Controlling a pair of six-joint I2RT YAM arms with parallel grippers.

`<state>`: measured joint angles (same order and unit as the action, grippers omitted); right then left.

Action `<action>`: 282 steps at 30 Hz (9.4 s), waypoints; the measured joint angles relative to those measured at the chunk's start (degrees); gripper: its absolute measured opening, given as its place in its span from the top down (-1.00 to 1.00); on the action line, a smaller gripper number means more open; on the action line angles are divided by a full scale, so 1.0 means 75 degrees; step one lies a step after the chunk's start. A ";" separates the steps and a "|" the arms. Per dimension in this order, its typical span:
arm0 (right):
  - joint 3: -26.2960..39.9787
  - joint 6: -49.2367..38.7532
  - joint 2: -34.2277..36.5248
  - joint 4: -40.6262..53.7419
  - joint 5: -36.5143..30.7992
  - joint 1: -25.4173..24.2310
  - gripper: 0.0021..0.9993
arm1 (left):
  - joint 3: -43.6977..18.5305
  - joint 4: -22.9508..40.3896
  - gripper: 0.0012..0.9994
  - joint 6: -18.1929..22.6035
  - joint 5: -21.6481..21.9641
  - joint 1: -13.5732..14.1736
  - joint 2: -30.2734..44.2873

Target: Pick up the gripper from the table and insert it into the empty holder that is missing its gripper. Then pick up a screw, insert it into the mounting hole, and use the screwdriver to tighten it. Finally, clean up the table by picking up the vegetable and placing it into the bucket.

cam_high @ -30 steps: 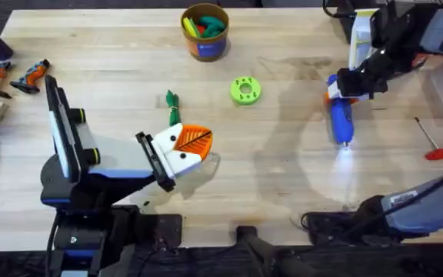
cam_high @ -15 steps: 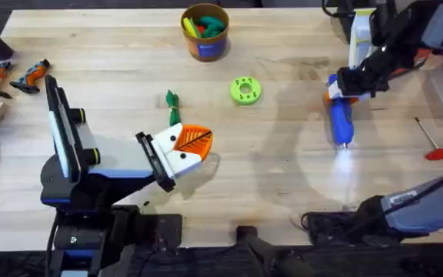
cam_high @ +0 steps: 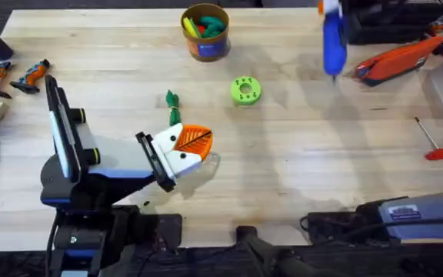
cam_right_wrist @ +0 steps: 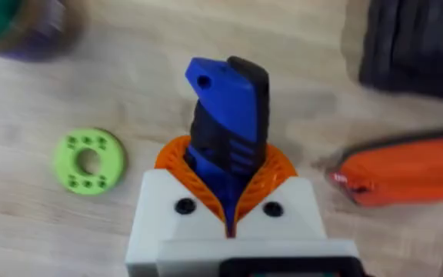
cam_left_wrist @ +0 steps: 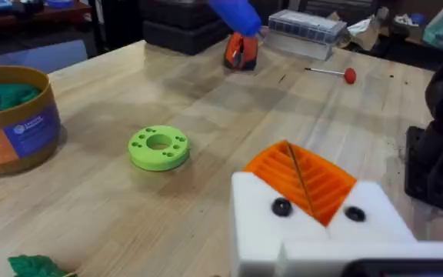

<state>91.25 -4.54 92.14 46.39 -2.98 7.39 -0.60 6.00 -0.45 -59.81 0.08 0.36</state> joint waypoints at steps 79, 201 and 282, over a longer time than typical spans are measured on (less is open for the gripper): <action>-0.6133 0.3434 -0.2275 -1.4321 0.6847 0.3703 0.95 | 0.0000 0.0026 0.97 0.0000 -0.0143 0.0000 0.0000; -0.5932 0.2227 -0.1017 -1.5498 0.8387 0.4713 0.95 | 0.0000 0.0029 0.97 0.0003 -0.0204 0.0000 0.0000; -0.0809 -0.8106 0.2490 0.0272 -0.0572 0.0544 -0.97 | 0.0000 0.0032 0.26 0.0046 -0.0227 0.0000 0.0000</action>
<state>85.19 -65.33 110.82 48.43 -7.27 11.47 -0.60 6.24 -0.10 -61.52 0.08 0.36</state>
